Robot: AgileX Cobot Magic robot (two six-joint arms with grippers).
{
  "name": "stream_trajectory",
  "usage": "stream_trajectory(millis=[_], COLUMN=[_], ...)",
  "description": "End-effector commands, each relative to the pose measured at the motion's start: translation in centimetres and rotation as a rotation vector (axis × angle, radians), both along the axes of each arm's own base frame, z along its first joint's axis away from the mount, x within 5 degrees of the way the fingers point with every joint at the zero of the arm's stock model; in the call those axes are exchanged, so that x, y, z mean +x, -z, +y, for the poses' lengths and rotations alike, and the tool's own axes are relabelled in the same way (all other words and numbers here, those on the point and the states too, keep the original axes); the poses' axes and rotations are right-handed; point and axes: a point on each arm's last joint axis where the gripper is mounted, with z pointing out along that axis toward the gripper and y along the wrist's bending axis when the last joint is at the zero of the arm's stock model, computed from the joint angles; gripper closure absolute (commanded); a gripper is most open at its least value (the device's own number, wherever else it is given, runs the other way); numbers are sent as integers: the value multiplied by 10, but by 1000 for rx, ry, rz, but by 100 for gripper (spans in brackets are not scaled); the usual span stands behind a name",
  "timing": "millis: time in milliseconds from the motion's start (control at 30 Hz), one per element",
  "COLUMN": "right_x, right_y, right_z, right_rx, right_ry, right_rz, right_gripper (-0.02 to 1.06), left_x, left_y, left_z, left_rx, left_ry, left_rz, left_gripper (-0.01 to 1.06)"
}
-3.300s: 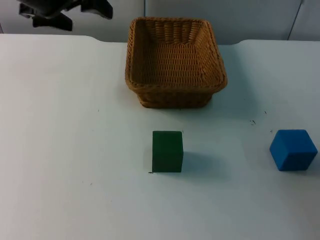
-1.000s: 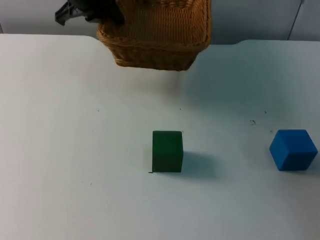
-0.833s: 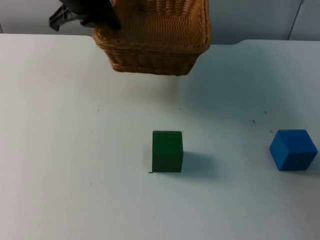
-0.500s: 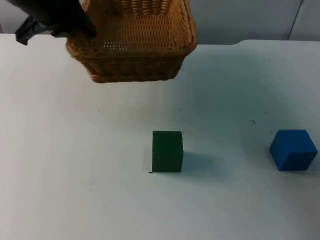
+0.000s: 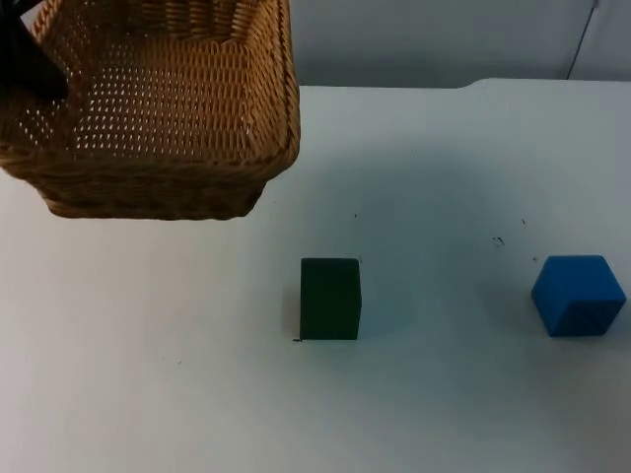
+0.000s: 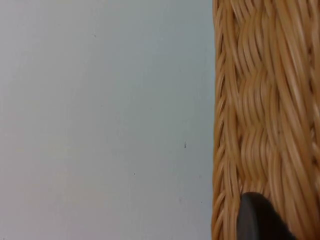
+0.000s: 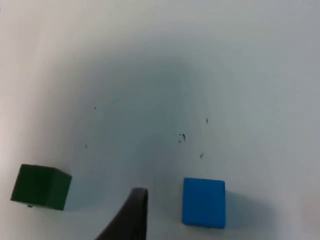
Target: Pick up the basket with the left hand and place the blue cube into the basket with the right hand.
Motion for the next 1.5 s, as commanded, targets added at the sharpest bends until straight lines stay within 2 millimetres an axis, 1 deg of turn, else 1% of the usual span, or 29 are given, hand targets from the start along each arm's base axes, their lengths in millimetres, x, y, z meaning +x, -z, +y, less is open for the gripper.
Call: stream_trajectory(millis=[0,67,100,200,233,267,367,400,533,567,667,700,800,867,900,1033,1067,1200,1233,1333,1367,1467], right_x=[4,11,11,25,33,33,49,49,70,70,83,83,97,101,101,106,106,110,110,113,113,115], right_y=[0,9,9,28,38,38,58,58,87,87,99,99,111,121,121,147,147,166,166,182,182,195], right_z=[7,12,12,18,21,21,27,27,32,32,35,35,38,39,39,40,40,40,40,42,42,45], right_rx=[0,-17,-17,-59,-80,-80,-94,-94,-101,-101,-95,-95,-94,-89,-89,-100,-100,-108,-108,-98,-98,-89], right_ry=[-12,-5,-5,21,29,29,38,38,40,40,56,56,66,83,83,95,95,100,100,110,110,115], right_rz=[-6,41,41,116,141,141,173,173,267,267,293,293,323,352,352,429,429,473,473,499,499,517], right_gripper=[2,2,2,2,2,2,2,2,2,2,2,2,2,2,2,2,2,2,2,2,2,2], left_x=[-4,-6,-6,-7,-7,-7,-7,-7,-7,-7,-7,-7,-7,-7,-7,-7,-7,-7,-7,-7,-7,-7], left_y=[-7,-9,-9,-9,-9,-9,-9,-9,-9,-9,-9,-9,-9,-9,-9,-9,-9,-9,-9,-9,-9,-9], left_z=[-1,-2,-2,-3,-3,-3,-3,-3,-4,-4,-4,-4,-4,-4,-4,-4,-4,-4,-4,-4,-4,-4], left_rx=[-25,-37,-37,-45,-46,-46,-52,-52,-55,-55,-57,-57,-58,-58,-58,-58,-58,-58,-58,-58,-58,-58], left_ry=[-8,7,7,15,18,18,15,15,13,13,12,12,13,15,15,18,18,18,18,18,18,18], left_rz=[-17,-9,-9,-2,1,1,1,1,0,0,0,0,2,3,3,5,5,5,5,5,5,5], left_gripper=[105,105,105,105,105,105,105,105,105,105,105,105,105,105,105,105,105,105,105,105,105,105])
